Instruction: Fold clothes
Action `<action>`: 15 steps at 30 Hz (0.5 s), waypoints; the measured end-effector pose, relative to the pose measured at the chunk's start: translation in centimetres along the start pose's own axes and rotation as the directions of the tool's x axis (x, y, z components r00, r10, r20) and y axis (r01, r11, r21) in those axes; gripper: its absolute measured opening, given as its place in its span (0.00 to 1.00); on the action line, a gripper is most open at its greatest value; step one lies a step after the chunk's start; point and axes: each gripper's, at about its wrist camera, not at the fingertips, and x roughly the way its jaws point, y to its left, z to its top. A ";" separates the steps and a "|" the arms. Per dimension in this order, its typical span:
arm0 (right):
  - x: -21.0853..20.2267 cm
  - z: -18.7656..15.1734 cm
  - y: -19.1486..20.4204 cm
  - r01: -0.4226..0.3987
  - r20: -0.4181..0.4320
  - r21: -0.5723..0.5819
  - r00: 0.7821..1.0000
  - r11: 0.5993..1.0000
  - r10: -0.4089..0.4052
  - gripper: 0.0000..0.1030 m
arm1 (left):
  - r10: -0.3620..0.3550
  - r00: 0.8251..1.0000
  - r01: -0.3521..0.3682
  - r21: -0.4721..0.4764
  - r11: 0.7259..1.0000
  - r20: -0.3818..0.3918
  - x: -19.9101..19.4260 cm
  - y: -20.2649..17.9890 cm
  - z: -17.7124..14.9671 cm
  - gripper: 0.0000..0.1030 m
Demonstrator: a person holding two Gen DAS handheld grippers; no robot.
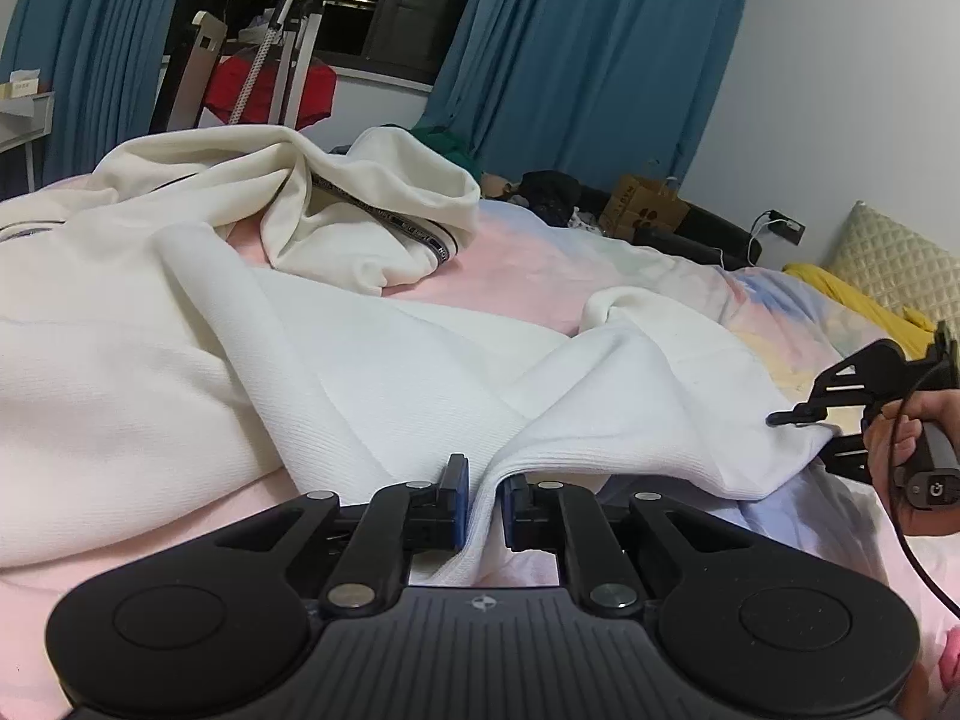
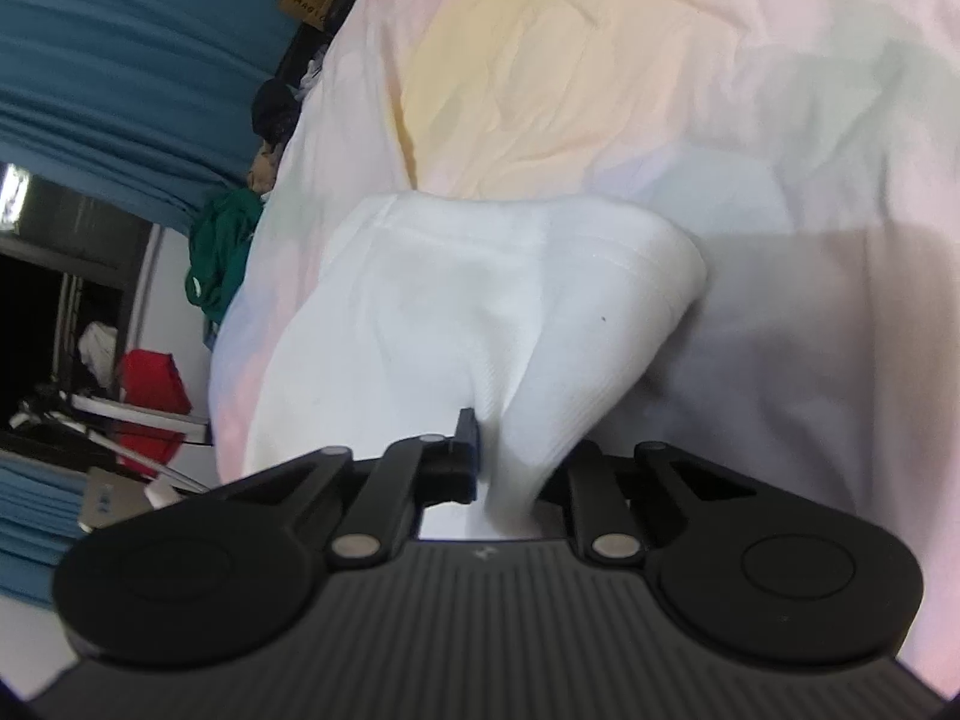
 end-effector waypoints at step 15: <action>1.5 3.0 0.8 0.046 0.160 -0.131 0.987 0.990 -0.025 0.09 | -0.077 0.997 0.077 -0.046 0.996 -0.004 -3.0 0.3 0.4 0.58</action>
